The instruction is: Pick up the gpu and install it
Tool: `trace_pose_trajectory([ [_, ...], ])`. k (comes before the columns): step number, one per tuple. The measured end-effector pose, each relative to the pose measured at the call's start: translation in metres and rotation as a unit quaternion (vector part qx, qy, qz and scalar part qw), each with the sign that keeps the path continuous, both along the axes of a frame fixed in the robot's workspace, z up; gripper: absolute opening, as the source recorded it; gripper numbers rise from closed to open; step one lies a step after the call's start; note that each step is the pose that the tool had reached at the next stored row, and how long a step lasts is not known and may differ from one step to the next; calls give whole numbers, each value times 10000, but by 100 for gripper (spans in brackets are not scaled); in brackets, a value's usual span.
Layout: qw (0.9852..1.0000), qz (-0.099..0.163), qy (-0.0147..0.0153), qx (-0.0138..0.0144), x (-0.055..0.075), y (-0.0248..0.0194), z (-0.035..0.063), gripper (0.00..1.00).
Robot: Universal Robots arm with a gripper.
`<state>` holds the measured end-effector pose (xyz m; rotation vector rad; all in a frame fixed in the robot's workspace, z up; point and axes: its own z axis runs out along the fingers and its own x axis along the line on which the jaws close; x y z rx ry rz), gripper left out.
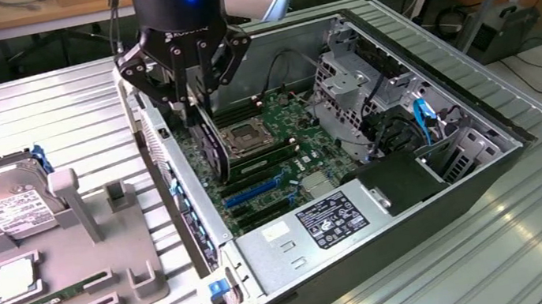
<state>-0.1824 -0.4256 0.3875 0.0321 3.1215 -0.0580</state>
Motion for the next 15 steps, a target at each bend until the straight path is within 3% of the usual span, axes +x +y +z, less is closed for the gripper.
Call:
trace_pose_trajectory([
  [15, 10000, 0, 0, -2, 41, 0, -50, 27],
])
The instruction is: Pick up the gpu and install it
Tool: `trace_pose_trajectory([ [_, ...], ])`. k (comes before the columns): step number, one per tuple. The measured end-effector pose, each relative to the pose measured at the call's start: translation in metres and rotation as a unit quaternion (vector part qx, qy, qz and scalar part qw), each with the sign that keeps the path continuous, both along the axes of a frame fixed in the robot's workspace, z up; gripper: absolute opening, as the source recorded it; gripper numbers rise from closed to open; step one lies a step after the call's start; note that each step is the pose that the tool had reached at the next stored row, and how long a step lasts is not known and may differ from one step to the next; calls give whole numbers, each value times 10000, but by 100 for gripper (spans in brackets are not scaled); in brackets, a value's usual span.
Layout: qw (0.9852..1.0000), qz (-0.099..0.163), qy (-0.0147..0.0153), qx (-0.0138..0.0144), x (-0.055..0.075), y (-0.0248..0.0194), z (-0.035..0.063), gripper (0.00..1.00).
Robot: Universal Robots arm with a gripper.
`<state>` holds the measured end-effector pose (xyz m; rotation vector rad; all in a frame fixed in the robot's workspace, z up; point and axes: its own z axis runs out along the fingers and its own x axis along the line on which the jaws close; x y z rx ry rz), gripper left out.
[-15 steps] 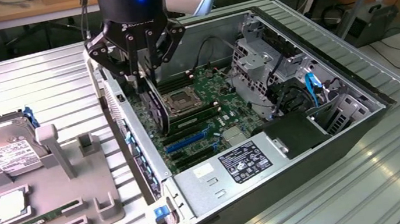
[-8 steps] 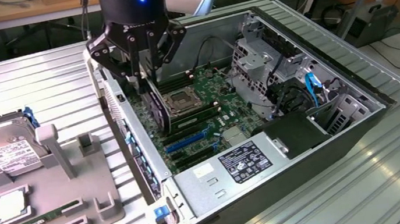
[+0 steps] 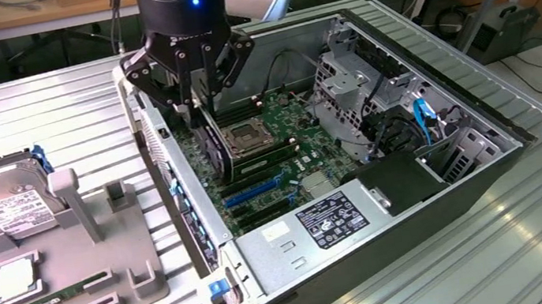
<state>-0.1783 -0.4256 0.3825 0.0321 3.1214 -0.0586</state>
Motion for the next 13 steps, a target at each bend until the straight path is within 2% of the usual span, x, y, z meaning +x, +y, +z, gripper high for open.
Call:
trace_pose_trajectory([
  [13, 10000, 0, 0, -4, 34, 0, -40, 27],
])
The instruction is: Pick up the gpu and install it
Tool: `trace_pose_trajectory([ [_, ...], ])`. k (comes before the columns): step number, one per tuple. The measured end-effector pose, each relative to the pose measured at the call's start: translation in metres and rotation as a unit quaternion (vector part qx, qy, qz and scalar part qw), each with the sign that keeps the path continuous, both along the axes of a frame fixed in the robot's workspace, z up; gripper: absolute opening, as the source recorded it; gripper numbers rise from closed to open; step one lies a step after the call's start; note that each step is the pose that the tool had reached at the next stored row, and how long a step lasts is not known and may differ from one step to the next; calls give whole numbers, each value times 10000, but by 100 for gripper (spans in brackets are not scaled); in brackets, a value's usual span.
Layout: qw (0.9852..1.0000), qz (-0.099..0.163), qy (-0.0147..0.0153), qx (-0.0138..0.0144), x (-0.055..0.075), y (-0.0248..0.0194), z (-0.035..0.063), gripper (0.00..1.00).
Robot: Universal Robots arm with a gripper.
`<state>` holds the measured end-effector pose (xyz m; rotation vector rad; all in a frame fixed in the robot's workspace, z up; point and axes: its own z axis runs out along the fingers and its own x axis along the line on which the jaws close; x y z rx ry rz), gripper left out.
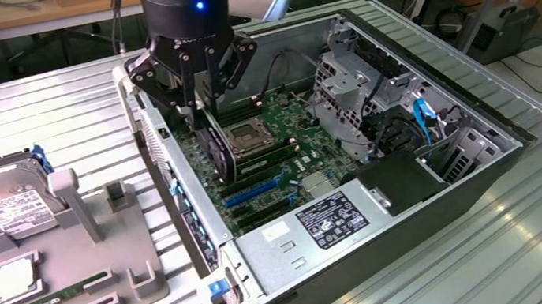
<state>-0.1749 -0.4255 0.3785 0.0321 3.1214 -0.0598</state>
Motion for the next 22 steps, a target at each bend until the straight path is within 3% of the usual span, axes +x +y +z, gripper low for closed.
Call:
trace_pose_trajectory([
  [22, 10000, 0, 0, -5, 71, 0, -87, 27],
])
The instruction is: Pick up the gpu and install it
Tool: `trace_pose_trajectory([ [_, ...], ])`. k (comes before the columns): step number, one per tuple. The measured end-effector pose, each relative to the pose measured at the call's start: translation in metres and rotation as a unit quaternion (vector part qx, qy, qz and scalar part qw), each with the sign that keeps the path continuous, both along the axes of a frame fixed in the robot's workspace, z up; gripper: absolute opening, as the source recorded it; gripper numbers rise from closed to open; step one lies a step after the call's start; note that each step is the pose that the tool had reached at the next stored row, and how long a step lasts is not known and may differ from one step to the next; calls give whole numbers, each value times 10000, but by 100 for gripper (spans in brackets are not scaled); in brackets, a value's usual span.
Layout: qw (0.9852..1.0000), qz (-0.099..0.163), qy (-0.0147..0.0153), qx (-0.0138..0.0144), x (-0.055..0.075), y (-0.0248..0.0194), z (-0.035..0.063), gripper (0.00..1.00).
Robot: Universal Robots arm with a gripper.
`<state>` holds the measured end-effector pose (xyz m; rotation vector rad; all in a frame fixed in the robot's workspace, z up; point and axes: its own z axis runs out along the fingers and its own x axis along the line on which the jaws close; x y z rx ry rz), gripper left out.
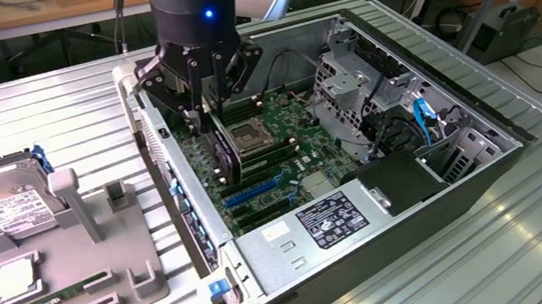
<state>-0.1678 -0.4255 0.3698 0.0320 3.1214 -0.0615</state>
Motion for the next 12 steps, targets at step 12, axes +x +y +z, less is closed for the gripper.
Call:
trace_pose_trajectory([
  [12, 10000, 0, 0, -6, 29, 0, -33, 27],
])
